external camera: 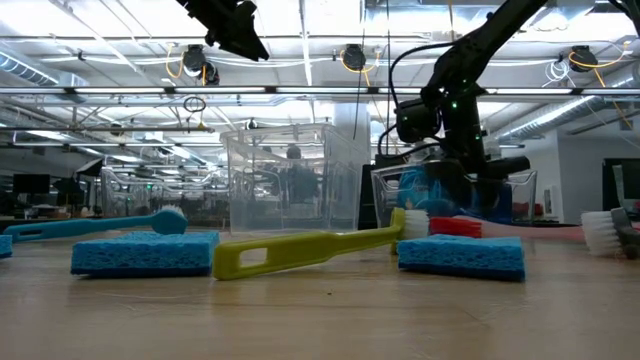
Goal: Pick & Place Kitchen Sink Supplies
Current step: Put the blue soap dispenser into the right transparent bin
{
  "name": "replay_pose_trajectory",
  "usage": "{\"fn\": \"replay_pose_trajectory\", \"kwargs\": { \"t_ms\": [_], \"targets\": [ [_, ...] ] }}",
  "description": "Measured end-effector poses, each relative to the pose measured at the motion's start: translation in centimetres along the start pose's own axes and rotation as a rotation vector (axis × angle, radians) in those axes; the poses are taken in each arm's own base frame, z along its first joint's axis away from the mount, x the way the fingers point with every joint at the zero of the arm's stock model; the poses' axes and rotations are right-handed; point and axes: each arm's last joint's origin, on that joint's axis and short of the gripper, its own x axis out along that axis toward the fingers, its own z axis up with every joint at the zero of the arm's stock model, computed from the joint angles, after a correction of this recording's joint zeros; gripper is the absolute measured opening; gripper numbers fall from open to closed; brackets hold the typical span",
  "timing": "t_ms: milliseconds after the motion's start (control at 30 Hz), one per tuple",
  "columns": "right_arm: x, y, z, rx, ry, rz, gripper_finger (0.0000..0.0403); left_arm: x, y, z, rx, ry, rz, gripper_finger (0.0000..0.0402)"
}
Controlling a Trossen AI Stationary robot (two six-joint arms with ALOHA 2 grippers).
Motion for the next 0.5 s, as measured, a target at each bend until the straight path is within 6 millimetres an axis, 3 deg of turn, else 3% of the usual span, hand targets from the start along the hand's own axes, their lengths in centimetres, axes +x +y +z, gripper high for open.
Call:
{"fn": "replay_pose_trajectory", "kwargs": {
  "t_ms": [500],
  "targets": [
    [-0.02, 0.51, -0.69, -0.004, 0.012, 0.087, 0.0162, 0.00, 0.00, 0.01, 0.006, -0.001, 0.000, 0.0214]
  ]
}}
